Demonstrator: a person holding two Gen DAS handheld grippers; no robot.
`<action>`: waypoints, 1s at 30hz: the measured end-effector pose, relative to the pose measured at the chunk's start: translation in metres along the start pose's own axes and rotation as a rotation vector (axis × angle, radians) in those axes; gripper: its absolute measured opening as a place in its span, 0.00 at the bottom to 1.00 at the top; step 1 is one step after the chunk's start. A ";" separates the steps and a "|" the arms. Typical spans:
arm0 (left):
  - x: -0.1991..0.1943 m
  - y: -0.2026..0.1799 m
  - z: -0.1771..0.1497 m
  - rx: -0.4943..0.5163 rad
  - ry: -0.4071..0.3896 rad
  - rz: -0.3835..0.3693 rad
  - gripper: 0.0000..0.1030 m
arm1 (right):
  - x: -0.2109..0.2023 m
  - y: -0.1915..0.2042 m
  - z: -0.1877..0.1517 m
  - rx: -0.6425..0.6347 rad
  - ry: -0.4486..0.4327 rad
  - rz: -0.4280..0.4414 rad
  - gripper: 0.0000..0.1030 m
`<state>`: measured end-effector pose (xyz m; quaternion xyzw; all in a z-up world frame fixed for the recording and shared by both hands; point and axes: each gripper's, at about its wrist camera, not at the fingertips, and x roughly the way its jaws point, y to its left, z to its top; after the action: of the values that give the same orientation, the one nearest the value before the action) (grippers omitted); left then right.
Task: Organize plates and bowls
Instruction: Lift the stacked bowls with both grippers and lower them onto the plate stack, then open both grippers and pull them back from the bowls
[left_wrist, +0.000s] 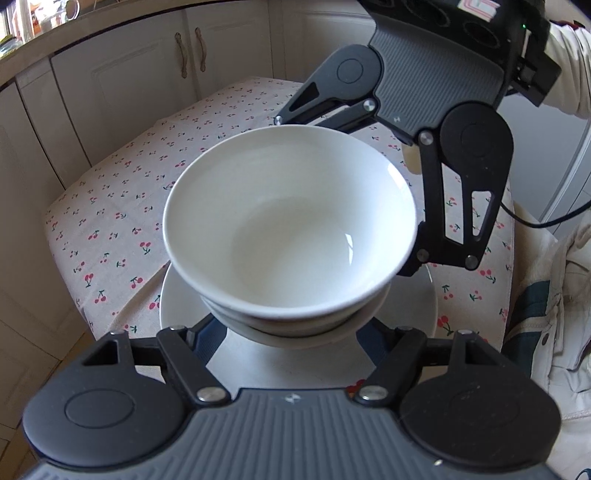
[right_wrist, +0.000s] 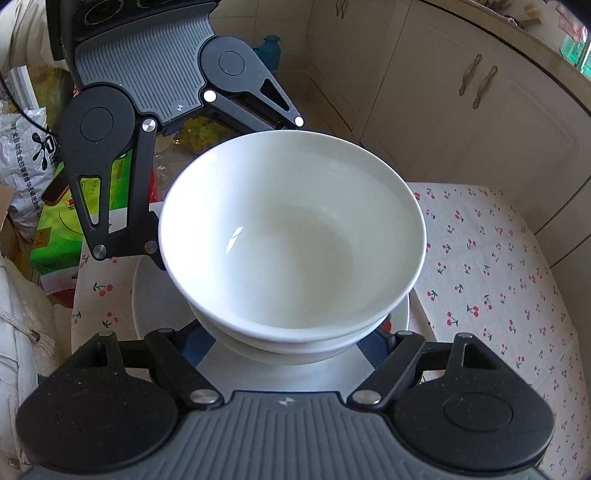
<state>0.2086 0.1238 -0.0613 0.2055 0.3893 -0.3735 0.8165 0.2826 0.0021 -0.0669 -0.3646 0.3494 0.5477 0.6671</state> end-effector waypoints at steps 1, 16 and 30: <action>0.000 0.001 0.000 -0.005 -0.001 -0.004 0.74 | 0.001 -0.001 0.001 0.004 -0.001 0.002 0.83; 0.001 0.006 -0.004 -0.039 -0.021 -0.024 0.75 | -0.004 0.002 0.003 0.025 0.007 -0.013 0.83; -0.020 -0.021 -0.013 -0.046 -0.060 0.115 0.94 | -0.025 0.022 0.004 0.078 -0.051 -0.120 1.00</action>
<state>0.1783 0.1274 -0.0543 0.1973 0.3606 -0.3231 0.8525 0.2575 -0.0030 -0.0459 -0.3445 0.3308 0.5020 0.7211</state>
